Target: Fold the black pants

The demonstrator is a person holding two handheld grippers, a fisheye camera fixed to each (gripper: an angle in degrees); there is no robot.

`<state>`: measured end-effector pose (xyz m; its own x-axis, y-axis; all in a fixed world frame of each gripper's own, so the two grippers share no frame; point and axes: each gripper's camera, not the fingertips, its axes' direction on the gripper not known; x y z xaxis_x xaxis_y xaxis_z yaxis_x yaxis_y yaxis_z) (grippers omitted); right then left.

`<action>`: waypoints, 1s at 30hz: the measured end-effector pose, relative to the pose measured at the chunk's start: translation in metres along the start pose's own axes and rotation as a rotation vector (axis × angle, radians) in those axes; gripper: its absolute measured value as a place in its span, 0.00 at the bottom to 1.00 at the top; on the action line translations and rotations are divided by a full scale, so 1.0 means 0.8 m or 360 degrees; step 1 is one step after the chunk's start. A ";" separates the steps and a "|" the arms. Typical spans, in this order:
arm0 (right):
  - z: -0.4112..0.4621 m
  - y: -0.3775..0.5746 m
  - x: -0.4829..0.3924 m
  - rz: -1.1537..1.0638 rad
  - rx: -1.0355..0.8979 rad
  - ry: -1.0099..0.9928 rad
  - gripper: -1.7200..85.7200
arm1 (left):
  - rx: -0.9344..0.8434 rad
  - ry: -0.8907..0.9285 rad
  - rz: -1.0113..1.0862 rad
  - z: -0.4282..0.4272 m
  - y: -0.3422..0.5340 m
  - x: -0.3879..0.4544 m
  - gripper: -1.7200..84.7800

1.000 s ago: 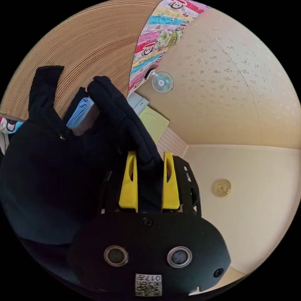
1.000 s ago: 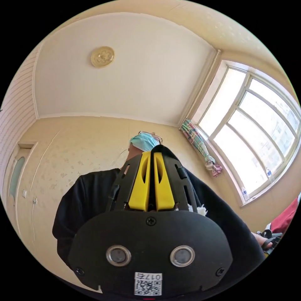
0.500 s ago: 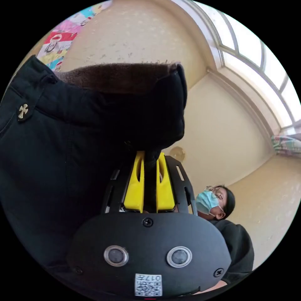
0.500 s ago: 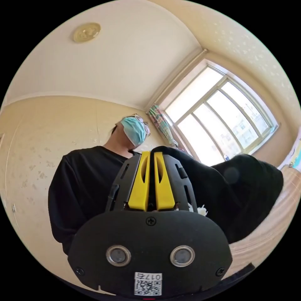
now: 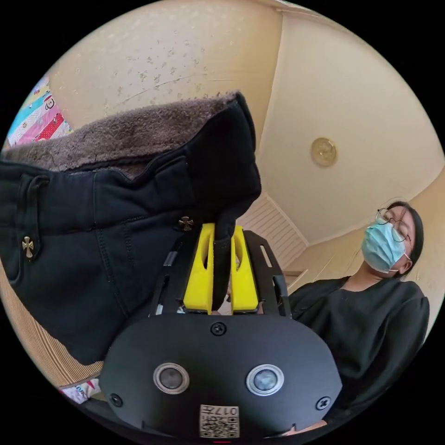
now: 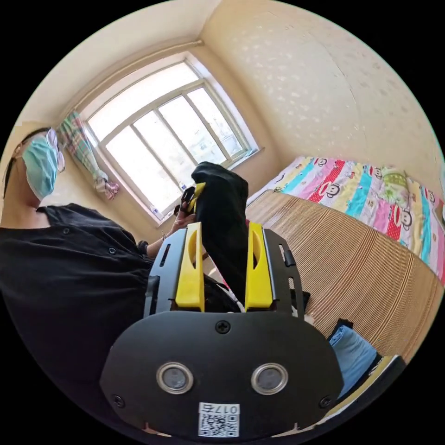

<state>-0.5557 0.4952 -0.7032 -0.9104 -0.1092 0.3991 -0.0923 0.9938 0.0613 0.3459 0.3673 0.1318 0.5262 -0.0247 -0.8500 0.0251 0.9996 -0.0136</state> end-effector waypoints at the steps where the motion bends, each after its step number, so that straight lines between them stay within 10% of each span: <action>1: 0.040 -0.011 -0.027 -0.0071 -0.0154 0.0080 0.23 | -0.0038 -0.0019 -0.0005 0.013 0.004 0.001 0.08; 8: 0.217 0.005 -0.134 -0.0144 -0.0449 0.0970 0.17 | -0.0212 -0.0011 -0.0077 0.091 0.061 0.004 0.09; 15: 0.150 0.002 -0.198 -0.0391 -0.0302 0.1081 0.09 | -0.0135 0.0048 0.0070 0.026 0.079 0.034 0.14; 23: -0.075 -0.028 -0.342 -0.1028 0.0291 0.0455 0.08 | 0.0071 -0.0274 -0.0023 -0.068 0.103 0.048 0.21; 30: -0.228 -0.019 -0.412 -0.1449 0.0732 0.0022 0.09 | -0.0033 0.0417 -0.0425 -0.045 0.123 -0.010 0.28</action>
<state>-0.1808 0.5124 -0.6687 -0.4126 -0.8245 0.3873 -0.8960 0.4440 -0.0095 0.3130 0.4662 0.1184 0.2678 -0.2831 -0.9209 0.1132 0.9585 -0.2618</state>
